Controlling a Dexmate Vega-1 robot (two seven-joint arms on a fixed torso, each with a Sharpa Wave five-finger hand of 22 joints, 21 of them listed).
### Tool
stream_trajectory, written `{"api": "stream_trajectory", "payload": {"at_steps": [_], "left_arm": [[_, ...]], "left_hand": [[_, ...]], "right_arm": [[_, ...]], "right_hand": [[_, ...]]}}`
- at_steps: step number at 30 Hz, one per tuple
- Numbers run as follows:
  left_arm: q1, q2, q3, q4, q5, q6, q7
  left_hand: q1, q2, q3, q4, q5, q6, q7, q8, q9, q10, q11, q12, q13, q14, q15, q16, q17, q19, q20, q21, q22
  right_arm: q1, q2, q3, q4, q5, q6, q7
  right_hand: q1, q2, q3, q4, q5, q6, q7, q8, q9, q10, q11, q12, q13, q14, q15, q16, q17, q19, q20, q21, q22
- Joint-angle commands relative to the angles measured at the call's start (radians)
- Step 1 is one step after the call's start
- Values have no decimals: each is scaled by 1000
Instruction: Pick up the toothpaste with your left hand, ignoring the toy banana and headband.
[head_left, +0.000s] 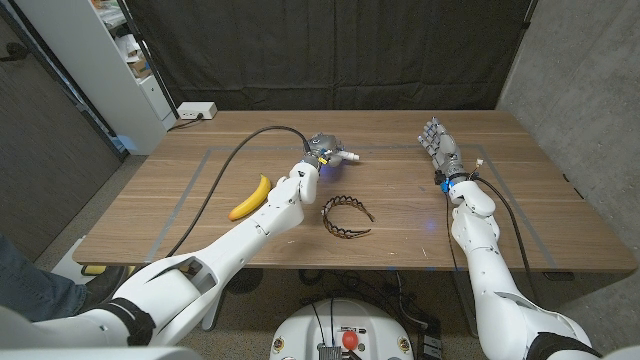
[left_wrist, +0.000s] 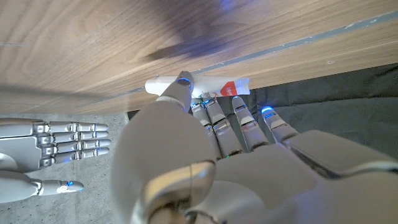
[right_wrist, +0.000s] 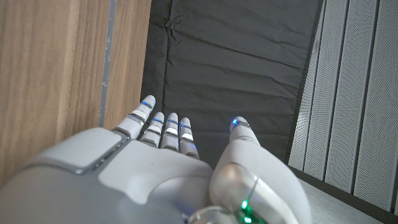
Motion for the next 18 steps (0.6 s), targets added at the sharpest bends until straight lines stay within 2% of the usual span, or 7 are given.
{"api": "stream_trajectory", "payload": {"at_steps": [1, 18], "left_arm": [[25, 23, -23, -64, 5, -4, -19], [14, 32, -42, -79, -9, -60, -39]], "left_hand": [[11, 0, -5, 3, -1, 8, -2, 2, 4, 5, 0, -6, 4, 11, -19, -2, 1, 6, -1, 1, 4], [14, 2, -12, 5, -2, 14, -2, 3, 5, 14, -1, -9, 9, 13, -21, -5, 1, 8, -3, 0, 4]], "right_arm": [[-25, 1, -14, -48, 0, -22, -9], [-34, 1, -25, -69, -3, -34, -30]], "right_hand": [[-4, -1, 3, -7, 4, 11, 2, 4, 2, 9, 2, -2, 2, 10, -2, -4, 3, 3, 5, 1, 5], [-6, -1, 3, -7, 4, 10, 1, 4, 2, 10, 3, -2, 2, 10, -3, -4, 3, 4, 4, 2, 5]]}}
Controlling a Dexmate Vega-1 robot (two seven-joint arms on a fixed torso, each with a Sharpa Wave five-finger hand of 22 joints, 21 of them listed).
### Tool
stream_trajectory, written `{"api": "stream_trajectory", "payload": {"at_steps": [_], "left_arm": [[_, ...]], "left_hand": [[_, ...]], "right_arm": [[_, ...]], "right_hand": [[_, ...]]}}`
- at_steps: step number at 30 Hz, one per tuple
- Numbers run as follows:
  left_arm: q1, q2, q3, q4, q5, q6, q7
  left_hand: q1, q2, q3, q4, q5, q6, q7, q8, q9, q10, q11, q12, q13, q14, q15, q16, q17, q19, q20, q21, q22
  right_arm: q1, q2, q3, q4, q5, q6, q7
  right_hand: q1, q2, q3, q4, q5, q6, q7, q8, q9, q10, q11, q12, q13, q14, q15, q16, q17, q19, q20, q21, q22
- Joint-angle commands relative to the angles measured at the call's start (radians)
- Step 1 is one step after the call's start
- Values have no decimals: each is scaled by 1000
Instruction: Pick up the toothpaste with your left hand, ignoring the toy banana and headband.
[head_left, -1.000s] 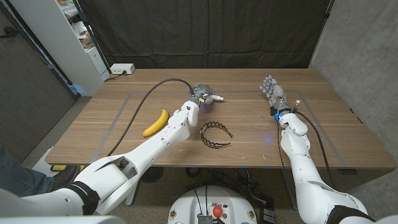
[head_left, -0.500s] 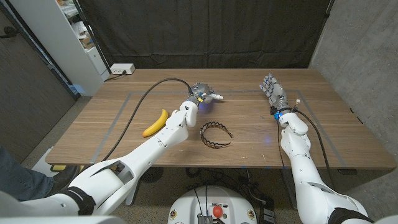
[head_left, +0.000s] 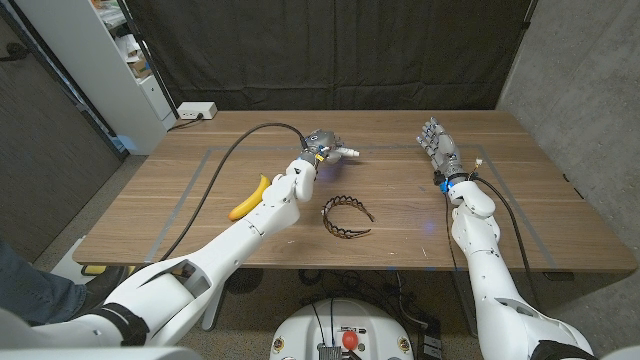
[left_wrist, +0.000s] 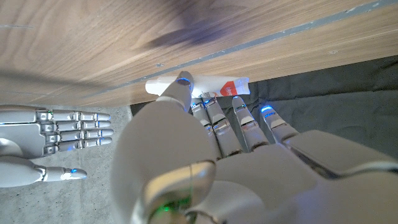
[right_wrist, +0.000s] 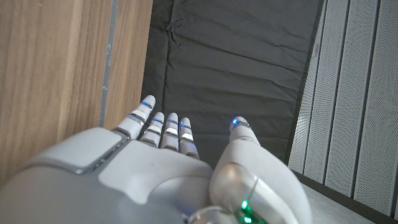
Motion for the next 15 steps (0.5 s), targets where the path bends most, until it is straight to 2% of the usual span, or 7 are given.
{"api": "stream_trajectory", "payload": {"at_steps": [1, 15], "left_arm": [[1, 10, -16, -27, -5, -33, -8], [16, 33, -48, -86, -12, -48, -38]], "left_hand": [[15, 2, -8, 1, -1, 9, -4, 3, 5, 11, 2, -3, 5, 8, -18, 0, 1, 3, 2, -1, 4], [17, 3, -13, 1, -2, 12, -3, 3, 6, 14, 2, -6, 7, 12, -16, -1, 0, 2, 3, -2, 4]], "right_arm": [[-8, 1, -7, -17, 0, -5, -13], [-8, 9, -19, -23, -1, 5, -26]], "right_hand": [[-6, -1, 3, -7, 4, 10, 1, 4, 2, 10, 3, -2, 2, 10, -3, -4, 3, 4, 5, 1, 5], [-6, 0, 4, -7, 4, 11, 2, 4, 2, 10, 2, -2, 2, 11, -3, -4, 3, 4, 4, 1, 5]]}}
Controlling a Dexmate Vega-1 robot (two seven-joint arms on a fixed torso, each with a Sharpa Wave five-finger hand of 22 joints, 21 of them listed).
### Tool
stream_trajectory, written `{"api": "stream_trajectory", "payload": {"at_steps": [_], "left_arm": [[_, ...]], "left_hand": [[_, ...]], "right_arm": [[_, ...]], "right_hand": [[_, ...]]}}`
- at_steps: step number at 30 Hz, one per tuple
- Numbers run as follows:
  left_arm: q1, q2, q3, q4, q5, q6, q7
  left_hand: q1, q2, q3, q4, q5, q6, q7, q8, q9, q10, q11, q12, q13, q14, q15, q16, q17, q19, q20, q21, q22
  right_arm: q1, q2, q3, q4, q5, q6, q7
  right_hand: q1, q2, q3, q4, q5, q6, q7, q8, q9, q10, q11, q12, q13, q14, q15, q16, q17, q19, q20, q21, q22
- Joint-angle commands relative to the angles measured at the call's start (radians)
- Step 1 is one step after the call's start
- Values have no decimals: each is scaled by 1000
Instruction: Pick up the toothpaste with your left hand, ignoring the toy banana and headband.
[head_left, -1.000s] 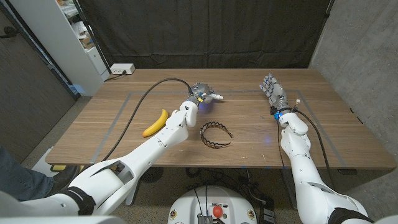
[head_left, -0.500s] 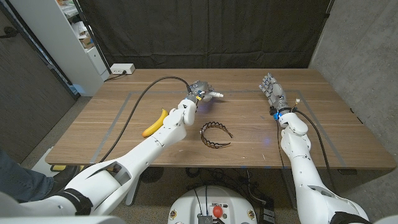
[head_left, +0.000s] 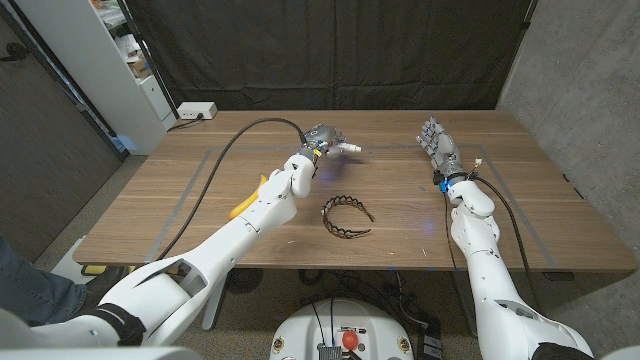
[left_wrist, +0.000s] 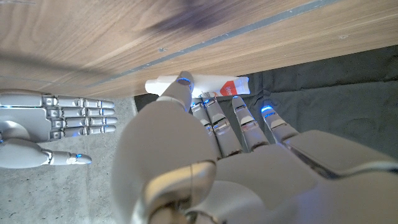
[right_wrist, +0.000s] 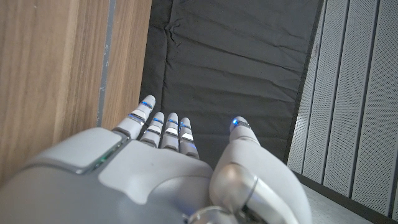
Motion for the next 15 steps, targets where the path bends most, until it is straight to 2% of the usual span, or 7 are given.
{"api": "stream_trajectory", "payload": {"at_steps": [1, 15], "left_arm": [[11, 18, -23, -46, 2, -15, -16], [24, 29, -34, -93, 28, -9, -27]], "left_hand": [[12, -2, -5, 1, -1, 10, 0, 3, 6, 9, 1, -2, 3, 9, -20, -1, 0, 3, 3, -2, 4], [12, -1, -9, 2, -2, 14, 2, 4, 6, 15, -2, -4, 5, 12, -19, -2, 1, 3, 4, -3, 4]], "right_arm": [[-2, 7, -10, -7, 0, 8, -12], [-9, 10, -14, -16, 1, 7, -23]], "right_hand": [[-6, 1, 4, -7, 4, 11, 2, 4, 2, 10, 2, -2, 2, 7, 1, -4, 3, 4, 4, 1, 5], [-8, 1, 4, -6, 3, 12, 1, 4, 2, 11, 3, -2, 2, 8, 1, -4, 4, 4, 5, 1, 5]]}}
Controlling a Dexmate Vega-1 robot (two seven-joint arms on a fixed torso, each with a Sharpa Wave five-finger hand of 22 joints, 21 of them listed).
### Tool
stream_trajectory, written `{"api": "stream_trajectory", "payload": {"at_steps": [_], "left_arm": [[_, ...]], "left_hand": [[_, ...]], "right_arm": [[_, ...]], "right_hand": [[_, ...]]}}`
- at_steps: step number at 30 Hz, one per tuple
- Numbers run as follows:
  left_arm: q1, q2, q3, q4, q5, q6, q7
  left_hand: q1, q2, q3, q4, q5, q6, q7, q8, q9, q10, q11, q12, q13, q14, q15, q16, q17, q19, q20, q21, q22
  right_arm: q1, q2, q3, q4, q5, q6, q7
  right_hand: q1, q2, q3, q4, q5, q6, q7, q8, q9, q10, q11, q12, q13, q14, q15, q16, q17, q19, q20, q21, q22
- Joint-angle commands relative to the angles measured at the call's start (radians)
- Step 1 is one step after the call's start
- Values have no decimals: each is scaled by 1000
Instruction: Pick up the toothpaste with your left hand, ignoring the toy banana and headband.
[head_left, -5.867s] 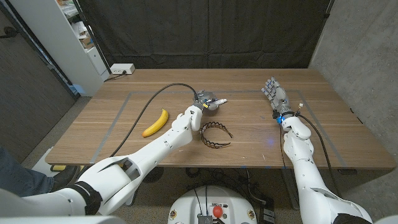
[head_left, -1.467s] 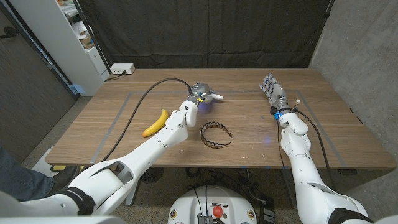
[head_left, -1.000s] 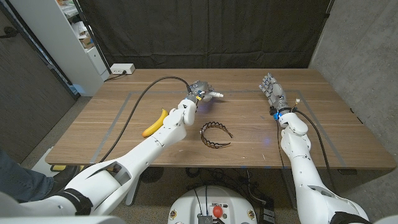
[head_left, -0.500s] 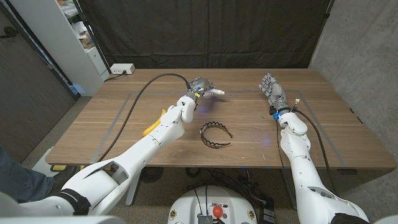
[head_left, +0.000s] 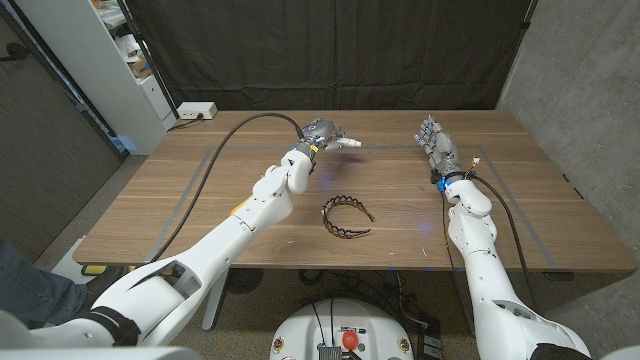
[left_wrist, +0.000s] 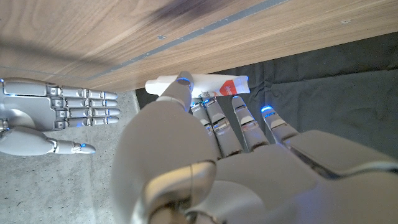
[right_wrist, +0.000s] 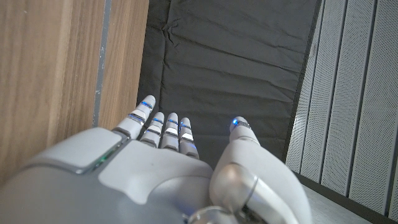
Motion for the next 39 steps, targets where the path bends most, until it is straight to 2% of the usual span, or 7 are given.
{"api": "stream_trajectory", "payload": {"at_steps": [1, 10, 22, 27, 39], "left_arm": [[10, 8, -11, -38, 19, 3, -10], [24, 15, -25, -72, 17, -1, -19], [51, 23, -37, -131, 40, 11, -24], [57, 21, -45, -134, 36, 18, -33], [83, 31, -56, -172, 47, 26, -38]], "left_hand": [[13, -1, -5, -2, -2, 9, -4, 4, 1, 8, -2, -4, 6, 9, -15, -2, 1, 3, 3, -3, 4], [13, 0, -8, -1, -2, 10, -6, 4, 1, 11, -1, -5, 7, 10, -16, -2, 1, 3, 4, -4, 4], [13, 2, -11, 0, -2, 17, -4, 5, 2, 17, -2, -6, 10, 10, -15, -3, 1, 3, 5, -4, 5], [13, 2, -13, 0, -2, 17, -5, 5, 2, 13, 7, -9, 11, 12, -16, -3, 1, 4, 5, -4, 5], [13, 3, -17, 1, -2, 23, -6, 7, 2, 18, 8, -10, 13, 13, -17, -4, 1, 4, 4, -5, 5]], "right_arm": [[-6, 2, -3, -6, 2, 1, -9], [-12, 2, -6, -14, 5, 2, -8], [-41, -1, -11, -60, 10, -16, -11], [-53, -5, -14, -76, 9, -19, -16], [-64, -8, -25, -85, 6, -20, -23]], "right_hand": [[-8, 1, 4, -6, 3, 11, 1, 4, 2, 8, 0, -2, 2, 8, 0, -4, 4, 4, 4, 1, 5], [-8, 1, 4, -7, 3, 11, 2, 4, 2, 6, -1, -2, 2, 7, 0, -4, 4, 4, 5, 1, 5], [-8, 2, 5, -7, 3, 13, 1, 4, 2, 7, -1, -2, 2, 8, 0, -4, 4, 4, 4, 1, 5], [-8, 2, 5, -7, 3, 14, 1, 5, 2, 7, -2, -2, 2, 8, 0, -4, 4, 4, 4, 1, 5], [-9, 3, 6, -7, 3, 13, 2, 4, 2, 7, -1, -2, 2, 8, 0, -4, 4, 5, 4, 1, 5]]}}
